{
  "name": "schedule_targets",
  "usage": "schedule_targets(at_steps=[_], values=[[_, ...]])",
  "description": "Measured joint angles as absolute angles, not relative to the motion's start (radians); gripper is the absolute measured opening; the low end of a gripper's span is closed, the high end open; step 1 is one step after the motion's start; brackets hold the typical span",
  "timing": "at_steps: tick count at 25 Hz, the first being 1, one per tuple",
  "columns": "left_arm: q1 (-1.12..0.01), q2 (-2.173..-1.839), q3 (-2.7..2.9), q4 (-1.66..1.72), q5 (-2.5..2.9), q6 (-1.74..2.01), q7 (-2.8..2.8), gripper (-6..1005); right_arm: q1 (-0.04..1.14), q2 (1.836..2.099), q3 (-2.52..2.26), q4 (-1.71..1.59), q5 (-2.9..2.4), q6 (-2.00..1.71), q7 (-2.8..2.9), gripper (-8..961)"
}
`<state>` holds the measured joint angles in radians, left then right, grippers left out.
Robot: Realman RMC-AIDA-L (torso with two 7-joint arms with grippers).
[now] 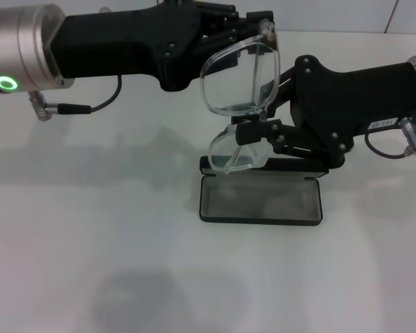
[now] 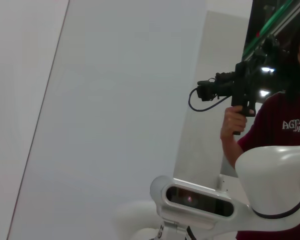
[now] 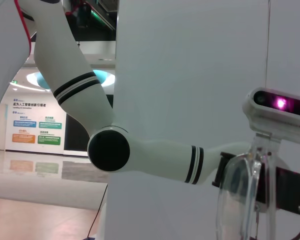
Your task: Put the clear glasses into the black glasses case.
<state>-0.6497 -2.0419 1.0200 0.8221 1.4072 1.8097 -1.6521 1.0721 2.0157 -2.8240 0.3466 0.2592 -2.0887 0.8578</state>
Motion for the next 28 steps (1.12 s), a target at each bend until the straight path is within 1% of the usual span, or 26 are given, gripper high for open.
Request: schedule_targets(at_steps=[6, 9, 13, 15, 17, 19, 21, 24, 28], values=[[-0.646, -2.042, 1.006, 0.818, 1.407, 1.81, -1.649, 126, 1.071, 2.016, -2.824, 0.347, 0.26, -2.09, 0.857, 113], [-0.635, -2.047, 0.953, 0.81, 1.405, 1.804, -1.632, 126, 1.059, 2.016, -2.824, 0.347, 0.267, -2.084, 0.846, 112], [-0.587, -2.062, 0.793, 0.814, 1.363, 1.8, -1.613, 126, 1.038, 2.016, -2.824, 0.351, 0.279, -2.076, 0.816, 112], [-0.566, -2.064, 0.734, 0.811, 1.347, 1.794, -1.614, 126, 1.029, 2.016, -2.824, 0.353, 0.287, -2.077, 0.795, 112], [-0.55, -2.064, 0.696, 0.808, 1.337, 1.785, -1.617, 126, 0.987, 2.012, -2.824, 0.36, 0.323, -2.136, 0.595, 113], [-0.502, -2.062, 0.643, 0.786, 1.336, 1.716, -1.647, 126, 0.98, 2.012, -2.824, 0.357, 0.34, -2.151, 0.522, 113], [-0.496, -2.06, 0.643, 0.773, 1.344, 1.693, -1.659, 126, 0.978, 2.014, -2.824, 0.351, 0.355, -2.152, 0.464, 112], [-0.514, -2.054, 0.646, 0.726, 1.395, 1.647, -1.688, 126, 0.985, 2.016, -2.824, 0.332, 0.36, -2.152, 0.385, 112], [-0.59, -2.037, 0.646, 0.643, 1.503, 1.601, -1.731, 126, 1.01, 2.018, -2.824, 0.324, 0.356, -2.151, 0.34, 112]])
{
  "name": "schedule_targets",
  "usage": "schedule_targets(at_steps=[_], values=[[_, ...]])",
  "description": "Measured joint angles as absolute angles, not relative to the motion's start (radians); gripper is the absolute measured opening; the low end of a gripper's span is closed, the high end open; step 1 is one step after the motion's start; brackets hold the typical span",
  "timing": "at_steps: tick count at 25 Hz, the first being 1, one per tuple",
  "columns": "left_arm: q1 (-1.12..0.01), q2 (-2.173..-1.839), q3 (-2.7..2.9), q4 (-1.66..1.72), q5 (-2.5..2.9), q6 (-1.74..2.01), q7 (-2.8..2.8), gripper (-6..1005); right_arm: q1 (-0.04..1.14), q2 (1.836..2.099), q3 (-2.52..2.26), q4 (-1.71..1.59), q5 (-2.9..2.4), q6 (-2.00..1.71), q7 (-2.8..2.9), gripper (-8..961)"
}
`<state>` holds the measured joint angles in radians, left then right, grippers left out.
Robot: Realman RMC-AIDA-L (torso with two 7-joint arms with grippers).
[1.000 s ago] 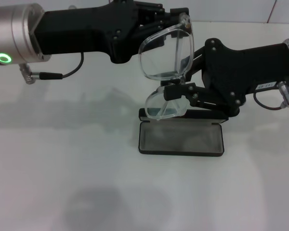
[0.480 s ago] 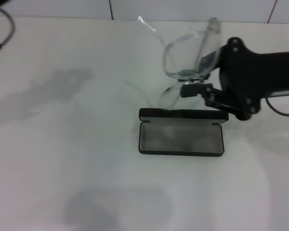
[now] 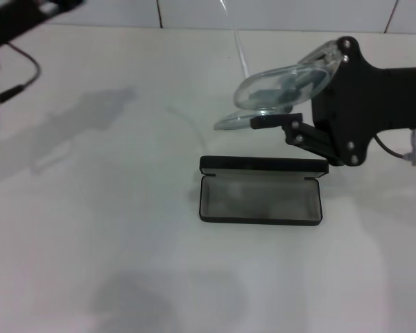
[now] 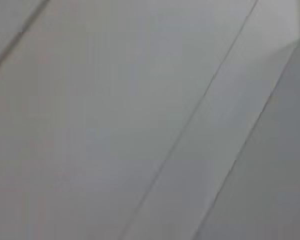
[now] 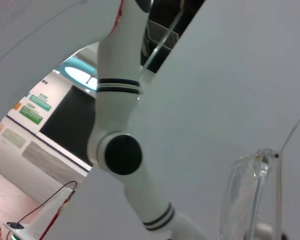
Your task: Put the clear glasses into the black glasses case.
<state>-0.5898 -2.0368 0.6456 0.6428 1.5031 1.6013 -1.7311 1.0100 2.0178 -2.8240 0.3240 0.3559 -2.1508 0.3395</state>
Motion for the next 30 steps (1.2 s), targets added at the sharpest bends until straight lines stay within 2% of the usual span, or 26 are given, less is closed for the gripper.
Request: schedule_targets(at_steps=[7, 17, 30], values=[[-0.724, -2.021, 0.657, 0.551, 1.635, 1.594, -1.794, 126, 1.066, 2.022, -2.822, 0.306, 0.337, -2.137, 0.308, 113], [-0.769, -2.026, 0.735, 0.551, 1.631, 1.646, -1.815, 126, 1.061, 2.021, -2.822, 0.226, 0.324, -2.009, 0.26, 113], [-0.773, -2.027, 0.735, 0.558, 1.602, 1.792, -1.769, 126, 1.044, 2.02, -2.822, 0.221, 0.332, -1.982, 0.258, 112]])
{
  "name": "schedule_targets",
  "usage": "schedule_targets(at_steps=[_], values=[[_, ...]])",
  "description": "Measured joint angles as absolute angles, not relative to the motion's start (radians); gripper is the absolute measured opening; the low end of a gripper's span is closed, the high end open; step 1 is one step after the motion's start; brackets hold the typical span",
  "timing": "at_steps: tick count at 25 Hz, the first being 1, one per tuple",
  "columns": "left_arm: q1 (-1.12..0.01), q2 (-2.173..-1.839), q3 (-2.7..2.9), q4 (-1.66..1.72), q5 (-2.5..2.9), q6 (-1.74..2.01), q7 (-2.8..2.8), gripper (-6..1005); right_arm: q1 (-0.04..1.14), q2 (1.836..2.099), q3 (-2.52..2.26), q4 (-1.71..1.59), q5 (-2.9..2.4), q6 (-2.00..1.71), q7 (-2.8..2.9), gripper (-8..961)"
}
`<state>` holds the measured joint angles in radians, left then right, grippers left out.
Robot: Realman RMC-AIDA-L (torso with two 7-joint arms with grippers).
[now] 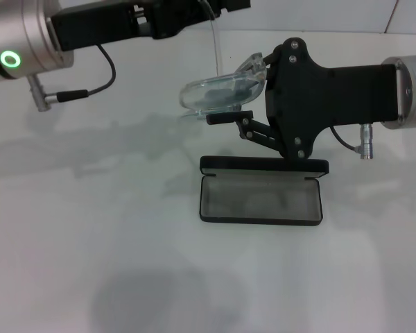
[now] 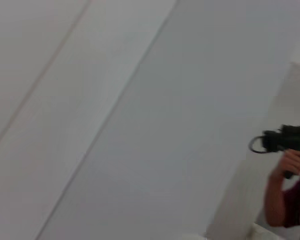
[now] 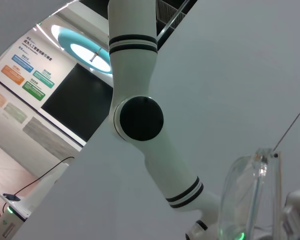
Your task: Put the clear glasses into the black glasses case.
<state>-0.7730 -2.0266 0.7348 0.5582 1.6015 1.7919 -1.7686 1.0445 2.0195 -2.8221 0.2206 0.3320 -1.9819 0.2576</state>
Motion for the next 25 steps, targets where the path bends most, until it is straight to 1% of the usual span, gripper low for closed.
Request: schedule_targets(at_steps=[7, 13, 20, 25], values=[[-0.774, -2.032, 0.748, 0.558, 1.6, 1.857, -1.745, 126, 1.036, 2.021, -2.821, 0.218, 0.334, -1.982, 0.258, 112], [-0.763, -2.034, 0.738, 0.558, 1.589, 1.837, -1.733, 126, 1.032, 2.022, -2.821, 0.217, 0.334, -1.989, 0.259, 113], [-0.753, -2.029, 0.741, 0.552, 1.557, 1.811, -1.727, 126, 1.021, 2.017, -2.821, 0.194, 0.335, -1.99, 0.257, 113], [-0.753, -2.031, 0.75, 0.551, 1.556, 1.863, -1.729, 126, 1.02, 2.018, -2.821, 0.194, 0.335, -1.99, 0.257, 112]])
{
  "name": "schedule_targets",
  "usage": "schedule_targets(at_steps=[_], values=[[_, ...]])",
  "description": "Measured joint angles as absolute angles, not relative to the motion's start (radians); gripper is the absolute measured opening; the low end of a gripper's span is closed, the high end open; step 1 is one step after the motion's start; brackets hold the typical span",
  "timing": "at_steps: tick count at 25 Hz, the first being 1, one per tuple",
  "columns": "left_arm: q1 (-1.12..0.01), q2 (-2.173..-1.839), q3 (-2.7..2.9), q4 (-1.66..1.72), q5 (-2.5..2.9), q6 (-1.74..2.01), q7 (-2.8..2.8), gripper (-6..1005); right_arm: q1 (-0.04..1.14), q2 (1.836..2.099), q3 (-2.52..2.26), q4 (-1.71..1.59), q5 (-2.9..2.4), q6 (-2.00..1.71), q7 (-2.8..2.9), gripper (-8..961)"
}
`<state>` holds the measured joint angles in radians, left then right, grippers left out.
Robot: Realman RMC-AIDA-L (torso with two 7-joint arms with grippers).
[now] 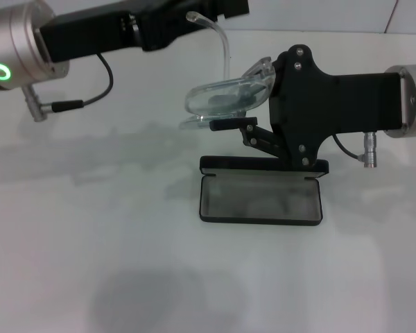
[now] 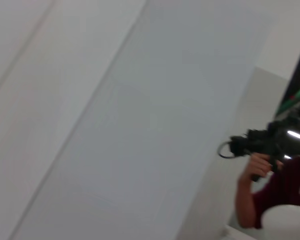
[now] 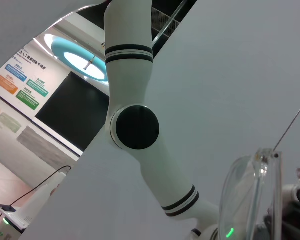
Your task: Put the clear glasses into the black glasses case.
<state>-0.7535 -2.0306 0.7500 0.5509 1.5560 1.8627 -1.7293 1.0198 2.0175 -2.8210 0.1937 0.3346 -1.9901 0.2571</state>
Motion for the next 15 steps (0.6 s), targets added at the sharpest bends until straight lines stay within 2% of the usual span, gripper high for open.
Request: schedule_targets(at_steps=[15], values=[[-0.761, -2.032, 0.813, 0.551, 1.549, 1.922, -1.734, 126, 1.012, 2.02, -2.821, 0.193, 0.335, -1.983, 0.257, 113]])
